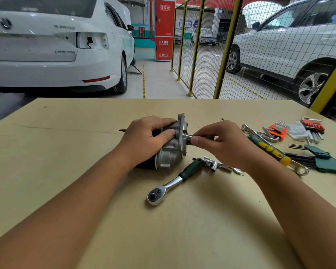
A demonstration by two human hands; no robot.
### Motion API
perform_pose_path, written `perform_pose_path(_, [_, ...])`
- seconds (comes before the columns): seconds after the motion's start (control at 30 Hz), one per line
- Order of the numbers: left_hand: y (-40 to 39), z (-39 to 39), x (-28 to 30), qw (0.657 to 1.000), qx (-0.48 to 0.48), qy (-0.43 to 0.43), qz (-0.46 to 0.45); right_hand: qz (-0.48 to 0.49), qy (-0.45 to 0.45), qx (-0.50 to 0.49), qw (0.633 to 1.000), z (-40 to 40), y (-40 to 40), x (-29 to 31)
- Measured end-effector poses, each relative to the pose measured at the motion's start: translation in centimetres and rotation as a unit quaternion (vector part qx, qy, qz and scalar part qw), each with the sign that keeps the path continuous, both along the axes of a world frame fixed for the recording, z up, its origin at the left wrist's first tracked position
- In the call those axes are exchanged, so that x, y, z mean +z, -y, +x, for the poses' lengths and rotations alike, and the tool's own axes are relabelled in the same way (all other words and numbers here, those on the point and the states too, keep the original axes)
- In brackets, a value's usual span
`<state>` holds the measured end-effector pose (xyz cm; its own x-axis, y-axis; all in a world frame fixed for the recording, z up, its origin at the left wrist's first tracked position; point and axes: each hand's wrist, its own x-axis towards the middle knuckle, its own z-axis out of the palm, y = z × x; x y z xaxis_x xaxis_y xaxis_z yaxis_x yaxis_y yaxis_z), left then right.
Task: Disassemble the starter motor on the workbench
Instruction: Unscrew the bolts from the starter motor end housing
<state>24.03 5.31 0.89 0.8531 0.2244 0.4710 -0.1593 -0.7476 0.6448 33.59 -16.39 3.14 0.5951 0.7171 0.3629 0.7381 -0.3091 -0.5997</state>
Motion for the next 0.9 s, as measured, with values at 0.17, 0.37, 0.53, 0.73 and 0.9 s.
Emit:
perform_pose_path(0.17, [-0.4,0.2,-0.3,1.000,0.000,0.006,0.003,0.025,-0.019,-0.020,0.999,0.8,0.2,0.1])
perform_pose_path(0.37, [-0.2,0.1,-0.1,1.000,-0.001,0.008,0.006,0.014,-0.013,-0.028,0.999,0.8,0.3,-0.2])
perform_pose_path(0.53, [-0.2,0.1,-0.1,1.000,-0.001,0.004,0.004,0.005,-0.010,-0.034,0.999,0.8,0.1,-0.3])
perform_pose_path(0.73, [-0.2,0.1,-0.1,1.000,0.007,0.011,0.001,-0.058,0.127,-0.055,0.989,0.0,-0.1,0.2])
perform_pose_path(0.9, [0.2,-0.1,0.0,1.000,0.007,0.005,-0.004,-0.093,0.226,-0.091,0.965,-0.6,-0.1,0.7])
